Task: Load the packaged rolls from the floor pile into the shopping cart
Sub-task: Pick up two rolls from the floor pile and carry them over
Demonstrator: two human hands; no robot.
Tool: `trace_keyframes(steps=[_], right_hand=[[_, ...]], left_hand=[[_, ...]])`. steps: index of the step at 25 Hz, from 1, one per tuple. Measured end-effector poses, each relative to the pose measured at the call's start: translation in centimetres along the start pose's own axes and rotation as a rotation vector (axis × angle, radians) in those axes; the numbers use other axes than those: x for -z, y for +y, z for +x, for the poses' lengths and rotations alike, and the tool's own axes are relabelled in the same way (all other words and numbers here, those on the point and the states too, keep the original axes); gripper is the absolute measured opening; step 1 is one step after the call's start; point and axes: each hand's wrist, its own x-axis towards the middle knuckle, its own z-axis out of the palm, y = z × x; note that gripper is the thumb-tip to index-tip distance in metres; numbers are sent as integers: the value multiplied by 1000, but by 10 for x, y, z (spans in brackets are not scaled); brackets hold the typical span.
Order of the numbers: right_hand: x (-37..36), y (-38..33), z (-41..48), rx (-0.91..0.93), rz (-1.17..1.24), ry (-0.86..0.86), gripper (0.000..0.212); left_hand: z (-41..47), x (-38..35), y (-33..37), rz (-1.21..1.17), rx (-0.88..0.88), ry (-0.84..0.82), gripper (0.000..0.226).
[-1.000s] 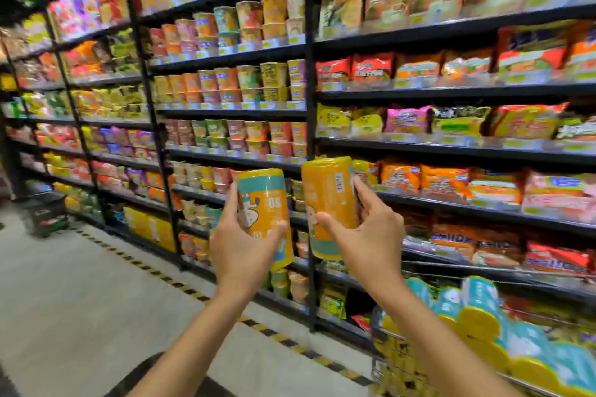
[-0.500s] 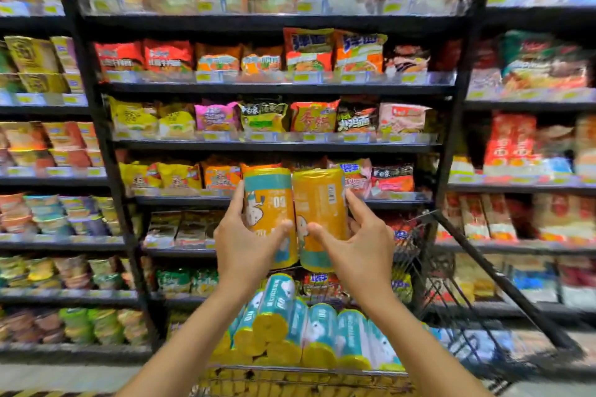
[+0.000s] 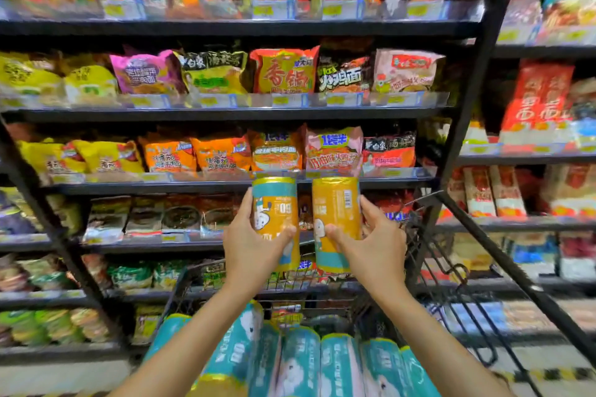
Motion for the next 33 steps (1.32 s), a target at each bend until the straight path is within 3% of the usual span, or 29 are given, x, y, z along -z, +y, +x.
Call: trace_keyframes(steps=[5, 10, 12, 17, 21, 24, 27, 30, 33], right_hand=[[-75, 53, 46, -160, -31, -82, 65], [-153, 125, 66, -403, -153, -215, 91], [-175, 148, 69, -464, -251, -255, 92], [-223, 200, 66, -610, -416, -448, 40], [-257, 256, 41, -845, -518, -537, 35], [-269, 289, 15, -976, -512, -539, 26], [-279, 314, -11, -1094, -465, -575, 32], [-284, 327, -29, -1147, -467, -562, 44], [-285, 331, -36, -1159, -530, -538, 38]], left_hand=[[62, -32, -76, 103, 164, -87, 83], [104, -52, -158, 190, 297, -253, 87], [112, -60, -196, 218, 377, -301, 85], [100, -84, -282, 272, 624, -447, 94], [72, -101, -334, 313, 815, -547, 72], [47, -113, -370, 317, 908, -529, 82], [21, -117, -400, 305, 992, -475, 93], [6, -118, -408, 347, 989, -526, 106], [-3, -117, -408, 427, 973, -548, 115]])
